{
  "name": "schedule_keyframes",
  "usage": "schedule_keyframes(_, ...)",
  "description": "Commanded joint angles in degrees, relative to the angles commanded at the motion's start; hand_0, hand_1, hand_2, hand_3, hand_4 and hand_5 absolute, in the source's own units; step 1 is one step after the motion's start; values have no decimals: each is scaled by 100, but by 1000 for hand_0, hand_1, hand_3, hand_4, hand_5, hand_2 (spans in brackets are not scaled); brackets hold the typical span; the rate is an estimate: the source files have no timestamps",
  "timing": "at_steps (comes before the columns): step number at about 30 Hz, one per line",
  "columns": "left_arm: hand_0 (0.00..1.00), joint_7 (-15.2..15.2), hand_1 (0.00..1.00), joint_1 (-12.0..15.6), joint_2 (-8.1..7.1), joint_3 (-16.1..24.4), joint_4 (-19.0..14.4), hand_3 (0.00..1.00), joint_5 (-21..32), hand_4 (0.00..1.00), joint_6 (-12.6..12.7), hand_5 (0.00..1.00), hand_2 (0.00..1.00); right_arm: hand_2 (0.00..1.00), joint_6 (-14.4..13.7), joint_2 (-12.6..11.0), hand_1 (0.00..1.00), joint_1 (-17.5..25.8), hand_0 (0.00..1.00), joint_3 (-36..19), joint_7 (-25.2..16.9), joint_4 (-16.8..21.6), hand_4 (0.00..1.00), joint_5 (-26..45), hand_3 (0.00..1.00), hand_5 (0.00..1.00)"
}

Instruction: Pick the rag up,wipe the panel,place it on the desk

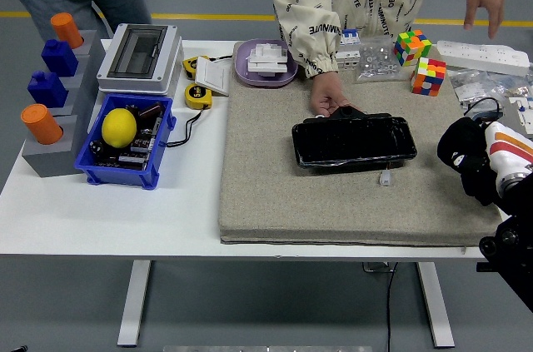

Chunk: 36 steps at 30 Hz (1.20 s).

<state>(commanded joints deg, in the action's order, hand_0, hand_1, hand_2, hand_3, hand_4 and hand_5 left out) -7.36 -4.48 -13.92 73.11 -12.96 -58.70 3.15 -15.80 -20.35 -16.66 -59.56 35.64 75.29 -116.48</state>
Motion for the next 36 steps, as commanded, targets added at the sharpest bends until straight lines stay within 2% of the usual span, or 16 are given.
schedule_keyframes(9, 652, 0, 660, 16, -11, -20, 3, 580, 4, 675, 1, 436, 695, 536, 5, 10, 489, 9, 412, 14, 4, -6, 699, -25, 515, 182)
schedule_keyframes(13, 652, 0, 661, 26, -13, -32, 3, 581, 9, 676, 0, 436, 695, 536, 214, 14, 489, 15, 412, 3, -70, -20, 699, -11, 515, 182)
schedule_keyframes(20, 652, 0, 660, 25, -22, -58, 1, 581, 18, 675, -1, 436, 695, 536, 419, 16, 489, 15, 412, 28, -231, -50, 699, 37, 515, 182)
schedule_keyframes(36, 652, 1, 660, 28, -21, -47, 9, 581, 9, 675, 3, 436, 694, 536, 618, 20, 489, 20, 412, 14, -412, -87, 699, 44, 515, 182)
